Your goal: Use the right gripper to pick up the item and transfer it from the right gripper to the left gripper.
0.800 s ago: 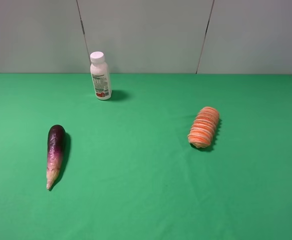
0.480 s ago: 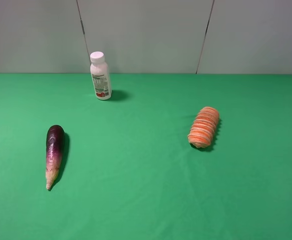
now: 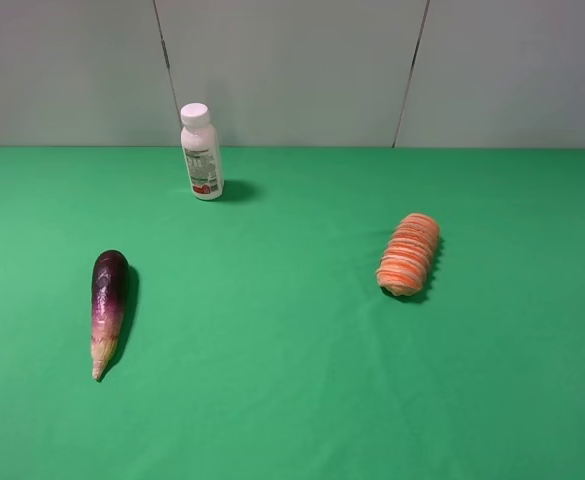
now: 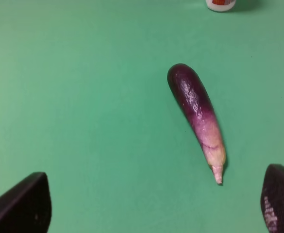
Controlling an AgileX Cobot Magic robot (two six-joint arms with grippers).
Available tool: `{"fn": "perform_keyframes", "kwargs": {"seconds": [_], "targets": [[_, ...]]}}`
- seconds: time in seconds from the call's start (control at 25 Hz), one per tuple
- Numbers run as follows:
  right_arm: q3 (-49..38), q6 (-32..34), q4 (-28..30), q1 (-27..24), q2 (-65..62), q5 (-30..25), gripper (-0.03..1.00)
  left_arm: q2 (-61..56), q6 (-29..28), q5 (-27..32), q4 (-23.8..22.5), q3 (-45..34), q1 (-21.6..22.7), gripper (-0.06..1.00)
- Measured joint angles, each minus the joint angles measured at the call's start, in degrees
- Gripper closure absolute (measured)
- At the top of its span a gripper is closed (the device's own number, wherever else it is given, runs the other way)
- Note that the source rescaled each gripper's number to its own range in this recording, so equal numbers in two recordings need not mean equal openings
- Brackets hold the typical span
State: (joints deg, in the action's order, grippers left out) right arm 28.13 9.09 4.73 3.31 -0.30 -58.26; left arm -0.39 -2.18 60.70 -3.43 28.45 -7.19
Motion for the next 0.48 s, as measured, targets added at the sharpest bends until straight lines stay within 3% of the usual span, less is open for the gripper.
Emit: {"fn": "perform_keyframes", "kwargs": {"seconds": [0.48], "targets": [[0.0,0.0,0.0,0.0,0.0,0.0,-0.03,0.0,0.0,0.0,0.0,0.0,0.0,0.15]]}}
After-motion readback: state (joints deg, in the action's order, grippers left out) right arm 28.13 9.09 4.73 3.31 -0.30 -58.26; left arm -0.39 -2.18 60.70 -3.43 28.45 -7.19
